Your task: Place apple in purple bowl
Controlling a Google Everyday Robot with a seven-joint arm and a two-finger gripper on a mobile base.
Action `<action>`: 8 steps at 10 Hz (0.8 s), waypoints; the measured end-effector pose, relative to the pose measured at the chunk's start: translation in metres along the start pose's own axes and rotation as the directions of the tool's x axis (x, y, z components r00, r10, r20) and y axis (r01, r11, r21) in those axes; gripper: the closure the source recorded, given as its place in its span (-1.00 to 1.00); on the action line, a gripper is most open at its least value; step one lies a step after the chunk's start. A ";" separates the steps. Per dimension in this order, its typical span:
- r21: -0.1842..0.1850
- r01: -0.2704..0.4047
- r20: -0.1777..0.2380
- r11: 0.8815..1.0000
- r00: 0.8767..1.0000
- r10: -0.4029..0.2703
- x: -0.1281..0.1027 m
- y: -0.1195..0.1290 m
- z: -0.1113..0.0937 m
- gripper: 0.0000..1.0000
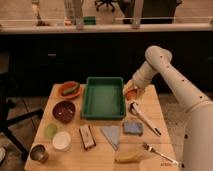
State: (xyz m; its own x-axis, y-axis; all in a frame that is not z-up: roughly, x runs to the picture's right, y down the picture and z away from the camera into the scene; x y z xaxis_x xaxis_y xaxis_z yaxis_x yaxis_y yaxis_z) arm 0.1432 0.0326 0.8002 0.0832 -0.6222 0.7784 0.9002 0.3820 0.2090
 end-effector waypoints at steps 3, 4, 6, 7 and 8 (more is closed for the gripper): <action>-0.002 0.061 0.021 0.998 0.998 -0.061 -0.007 -0.026 0.008 1.00; -0.003 0.083 0.029 0.997 0.996 -0.083 -0.009 -0.035 0.012 1.00; -0.005 0.132 0.052 0.991 0.990 -0.132 -0.013 -0.055 0.022 1.00; -0.005 0.152 0.062 0.988 0.986 -0.152 -0.015 -0.064 0.026 1.00; -0.005 0.174 0.072 0.985 0.982 -0.173 -0.016 -0.073 0.030 1.00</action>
State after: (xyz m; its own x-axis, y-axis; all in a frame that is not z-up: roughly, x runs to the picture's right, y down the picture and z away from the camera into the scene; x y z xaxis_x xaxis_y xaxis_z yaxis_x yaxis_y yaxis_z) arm 0.0635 0.0356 0.7905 -0.1049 -0.6284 0.7708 0.9030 0.2646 0.3386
